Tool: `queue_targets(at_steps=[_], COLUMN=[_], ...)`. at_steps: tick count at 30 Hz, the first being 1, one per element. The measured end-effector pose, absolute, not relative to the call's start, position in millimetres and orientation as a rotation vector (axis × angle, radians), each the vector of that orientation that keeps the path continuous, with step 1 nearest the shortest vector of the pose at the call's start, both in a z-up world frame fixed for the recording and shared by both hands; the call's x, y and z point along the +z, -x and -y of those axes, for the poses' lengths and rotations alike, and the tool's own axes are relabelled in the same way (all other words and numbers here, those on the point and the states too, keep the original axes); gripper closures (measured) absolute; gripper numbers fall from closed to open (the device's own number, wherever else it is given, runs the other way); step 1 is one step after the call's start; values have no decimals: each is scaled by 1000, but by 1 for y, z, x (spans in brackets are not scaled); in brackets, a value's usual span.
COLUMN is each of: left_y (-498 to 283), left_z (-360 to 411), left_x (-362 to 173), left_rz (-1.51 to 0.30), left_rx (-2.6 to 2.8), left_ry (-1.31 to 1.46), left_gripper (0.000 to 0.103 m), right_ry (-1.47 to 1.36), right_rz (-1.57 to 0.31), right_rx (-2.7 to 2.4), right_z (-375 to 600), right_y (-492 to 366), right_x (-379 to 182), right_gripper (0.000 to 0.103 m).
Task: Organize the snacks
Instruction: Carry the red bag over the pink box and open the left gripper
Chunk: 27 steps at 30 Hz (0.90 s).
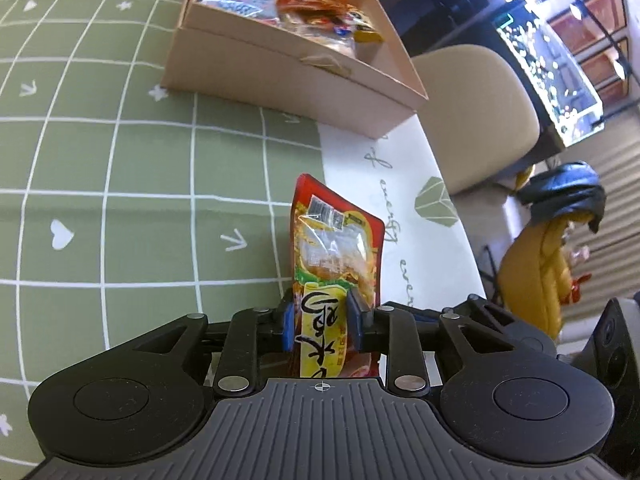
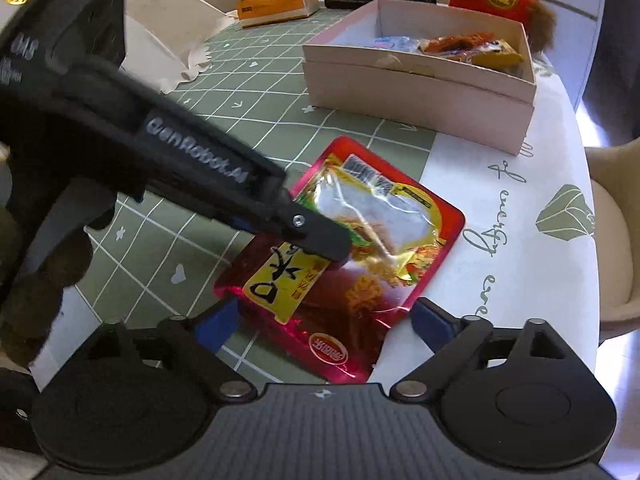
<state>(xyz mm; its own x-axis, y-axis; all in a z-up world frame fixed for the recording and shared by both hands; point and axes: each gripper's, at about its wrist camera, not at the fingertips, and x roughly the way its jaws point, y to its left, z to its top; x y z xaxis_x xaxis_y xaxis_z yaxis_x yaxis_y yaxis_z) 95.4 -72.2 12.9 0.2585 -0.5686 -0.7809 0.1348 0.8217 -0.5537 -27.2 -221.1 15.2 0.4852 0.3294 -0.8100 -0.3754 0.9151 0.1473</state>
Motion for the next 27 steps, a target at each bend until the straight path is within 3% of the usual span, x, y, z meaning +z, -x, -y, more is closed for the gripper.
queue_targets(at_steps=[5, 8, 13, 16, 27], left_y=[-94, -93, -94, -97, -96], left_z=[70, 70, 69, 77, 70], left_x=[15, 17, 16, 10, 14], left_rz=[-1234, -1234, -1235, -1254, -1205], left_rx=[-517, -527, -529, -532, -539], left_ry=[437, 445, 483, 492, 515], left_gripper=[79, 81, 80, 76, 77], right_ry=[168, 162, 138, 159, 128], right_rz=[-912, -894, -891, -884, -900], right_rx=[394, 382, 378, 387, 405], right_z=[207, 208, 217, 215, 217], right_y=[38, 39, 36, 38, 34], right_x=[9, 11, 17, 17, 19], right_gripper=[4, 11, 33, 38, 39])
